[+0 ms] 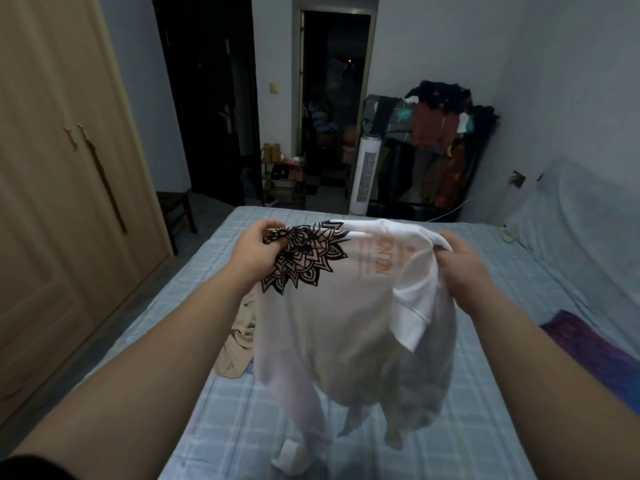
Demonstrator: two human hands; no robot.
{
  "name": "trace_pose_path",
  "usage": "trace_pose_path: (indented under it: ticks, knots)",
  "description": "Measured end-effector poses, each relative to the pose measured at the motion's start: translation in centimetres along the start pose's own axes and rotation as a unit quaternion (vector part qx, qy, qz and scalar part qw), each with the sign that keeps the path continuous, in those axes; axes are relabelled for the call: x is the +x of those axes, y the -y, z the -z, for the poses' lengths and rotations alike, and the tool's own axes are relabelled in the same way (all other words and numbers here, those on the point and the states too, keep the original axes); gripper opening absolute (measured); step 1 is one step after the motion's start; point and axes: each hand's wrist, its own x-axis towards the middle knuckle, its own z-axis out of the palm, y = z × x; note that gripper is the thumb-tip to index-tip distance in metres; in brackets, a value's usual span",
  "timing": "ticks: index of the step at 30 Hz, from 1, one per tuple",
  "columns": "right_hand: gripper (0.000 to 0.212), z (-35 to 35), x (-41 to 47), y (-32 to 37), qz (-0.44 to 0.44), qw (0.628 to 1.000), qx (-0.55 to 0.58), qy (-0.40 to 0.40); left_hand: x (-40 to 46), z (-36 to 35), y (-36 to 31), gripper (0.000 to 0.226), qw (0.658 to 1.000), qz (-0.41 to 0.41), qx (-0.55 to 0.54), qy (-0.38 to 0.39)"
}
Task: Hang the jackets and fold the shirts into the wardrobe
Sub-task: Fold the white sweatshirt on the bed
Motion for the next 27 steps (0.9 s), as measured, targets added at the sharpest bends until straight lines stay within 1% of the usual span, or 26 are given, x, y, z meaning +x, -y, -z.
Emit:
trace_pose_path:
  ticks: [2, 4, 5, 6, 7, 8, 9, 10, 11, 13, 15, 16, 18, 19, 20, 21, 22, 24, 25, 26, 27]
  knots:
    - [0.027, 0.6, 0.3, 0.3, 0.007, 1.0, -0.011, -0.024, 0.3, 0.5, -0.9, 0.02, 0.996, -0.03, 0.073, 0.031]
    - [0.033, 0.7, 0.4, 0.5, 0.004, 0.999, 0.026, -0.035, 0.2, 1.0, -1.7, 0.015, 0.984, -0.047, 0.162, 0.065]
    - [0.035, 0.8, 0.6, 0.4, 0.002, 0.998, 0.043, -0.045, 0.0, 1.2, -2.0, 0.017, 0.979, -0.033, 0.182, 0.09]
    - [0.034, 0.8, 0.6, 0.5, 0.008, 0.998, 0.049, -0.046, -0.3, 1.4, -2.2, 0.021, 0.978, -0.001, 0.165, 0.128]
    - [0.031, 0.7, 0.8, 0.4, 0.011, 0.998, 0.032, -0.043, -0.7, 1.4, -2.4, 0.024, 0.979, 0.051, 0.094, 0.175]
    - [0.029, 0.4, 0.8, 0.2, 0.022, 0.999, 0.009, -0.035, -1.1, 1.3, -2.7, 0.028, 0.969, 0.113, -0.022, 0.22]
    - [0.029, 0.1, 1.0, -0.2, 0.035, 0.999, -0.019, -0.026, -1.4, 1.0, -3.0, 0.031, 0.944, 0.166, -0.14, 0.249]
    - [0.03, -0.4, 1.2, -0.7, 0.04, 0.998, -0.037, -0.021, -1.5, 0.5, -3.5, 0.034, 0.914, 0.201, -0.234, 0.262]
    - [0.03, -1.0, 1.4, -1.2, 0.039, 0.997, -0.057, -0.017, -1.5, -0.1, -4.1, 0.037, 0.888, 0.221, -0.302, 0.265]
    - [0.029, -2.5, 1.4, -1.8, 0.034, 0.993, -0.117, -0.001, -1.3, -1.8, -5.7, 0.038, 0.845, 0.241, -0.403, 0.255]
    - [0.037, -4.5, 0.4, -1.8, 0.017, 0.991, -0.13, 0.014, -1.1, -3.7, -7.3, 0.037, 0.81, 0.269, -0.466, 0.232]
    - [0.039, -5.6, -0.8, -1.4, 0.023, 0.992, -0.12, 0.011, -0.9, -4.6, -7.9, 0.034, 0.801, 0.28, -0.481, 0.219]
    - [0.028, -7.5, -3.8, -1.2, 0.07, 0.995, -0.067, 0.002, -0.8, -5.8, -8.6, 0.025, 0.8, 0.29, -0.485, 0.204]
    - [0.022, -8.1, -5.6, -1.4, 0.087, 0.996, -0.034, 0.006, -0.8, -6.3, -8.7, 0.024, 0.801, 0.289, -0.487, 0.197]
    - [0.02, -8.5, -7.3, -1.7, 0.091, 0.995, -0.014, 0.024, -0.8, -6.6, -8.7, 0.025, 0.8, 0.292, -0.49, 0.186]
    - [0.025, -8.7, -9.0, -2.2, 0.092, 0.994, -0.012, 0.051, -0.9, -6.9, -8.6, 0.027, 0.797, 0.297, -0.499, 0.168]
    - [0.034, -8.8, -10.5, -2.8, 0.098, 0.991, -0.027, 0.091, -0.8, -7.2, -8.5, 0.028, 0.791, 0.303, -0.511, 0.145]
    - [0.058, -9.0, -12.6, -4.4, 0.095, 0.977, -0.103, 0.158, -0.6, -7.6, -8.0, 0.025, 0.78, 0.306, -0.537, 0.098]
    - [0.062, -9.2, -12.9, -5.4, 0.091, 0.971, -0.143, 0.17, -0.4, -7.8, -7.8, 0.023, 0.778, 0.303, -0.544, 0.084]
    - [0.052, -9.3, -12.7, -6.0, 0.081, 0.97, -0.164, 0.162, -0.3, -7.9, -7.5, 0.02, 0.781, 0.298, -0.544, 0.071]
    - [0.034, -9.3, -12.2, -6.5, 0.064, 0.974, -0.172, 0.134, -0.2, -8.0, -7.1, 0.017, 0.784, 0.291, -0.544, 0.065]
